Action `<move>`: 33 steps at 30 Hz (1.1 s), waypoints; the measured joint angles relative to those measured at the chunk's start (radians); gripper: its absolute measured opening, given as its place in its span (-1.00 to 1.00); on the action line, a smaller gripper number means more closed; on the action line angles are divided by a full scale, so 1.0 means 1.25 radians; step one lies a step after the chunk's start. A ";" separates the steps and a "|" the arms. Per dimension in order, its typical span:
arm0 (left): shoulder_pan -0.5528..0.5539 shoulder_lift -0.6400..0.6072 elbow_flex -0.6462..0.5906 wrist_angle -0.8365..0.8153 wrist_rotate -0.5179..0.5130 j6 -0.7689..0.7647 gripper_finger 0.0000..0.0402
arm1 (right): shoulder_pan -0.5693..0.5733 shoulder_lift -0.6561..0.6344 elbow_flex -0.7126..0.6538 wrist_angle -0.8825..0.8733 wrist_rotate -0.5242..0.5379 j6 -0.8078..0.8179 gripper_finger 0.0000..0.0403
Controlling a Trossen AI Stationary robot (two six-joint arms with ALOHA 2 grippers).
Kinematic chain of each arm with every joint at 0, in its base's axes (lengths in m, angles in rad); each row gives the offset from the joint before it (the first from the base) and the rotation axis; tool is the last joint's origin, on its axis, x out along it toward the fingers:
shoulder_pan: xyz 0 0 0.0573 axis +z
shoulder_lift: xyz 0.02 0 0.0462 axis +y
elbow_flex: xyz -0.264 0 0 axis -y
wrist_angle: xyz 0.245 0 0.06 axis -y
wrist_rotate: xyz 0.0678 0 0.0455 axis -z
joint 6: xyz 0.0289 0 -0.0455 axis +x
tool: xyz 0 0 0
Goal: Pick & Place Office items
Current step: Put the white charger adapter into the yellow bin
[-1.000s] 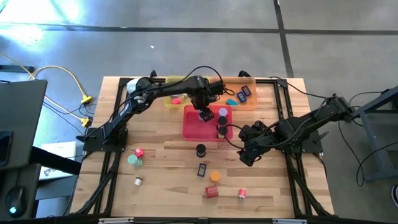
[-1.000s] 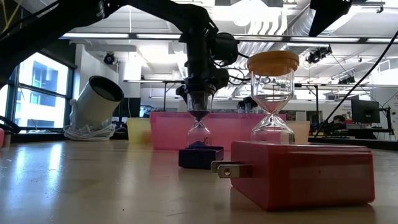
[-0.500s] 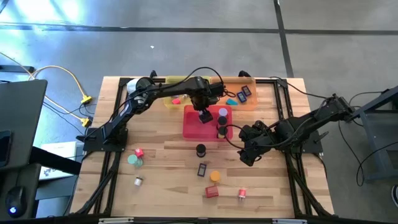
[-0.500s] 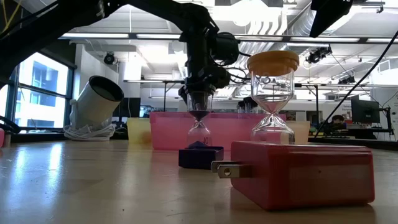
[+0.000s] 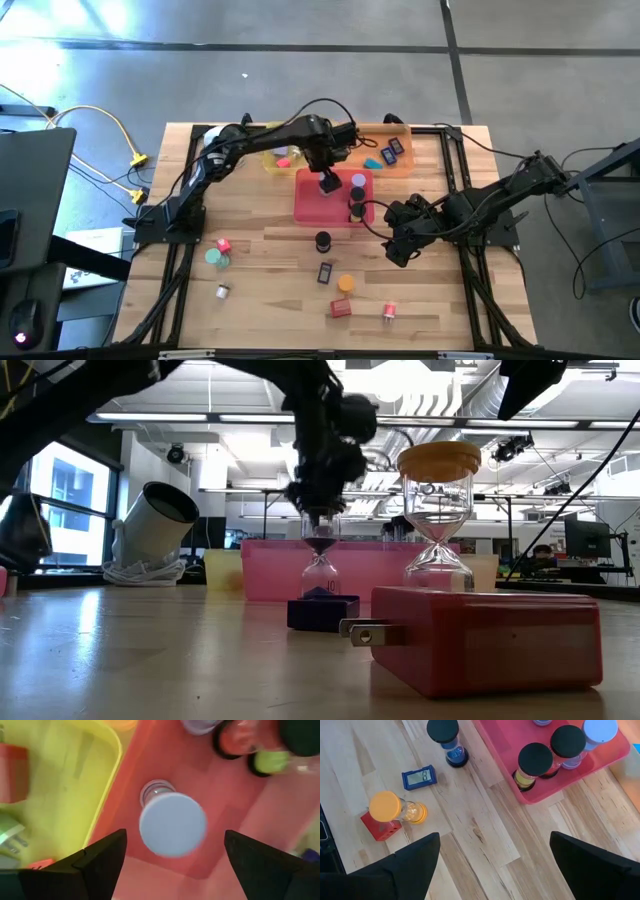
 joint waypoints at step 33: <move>-0.486 -0.385 -0.001 -0.204 0.048 -0.476 0.63 | 0.068 0.000 0.000 0.034 0.000 0.001 0.82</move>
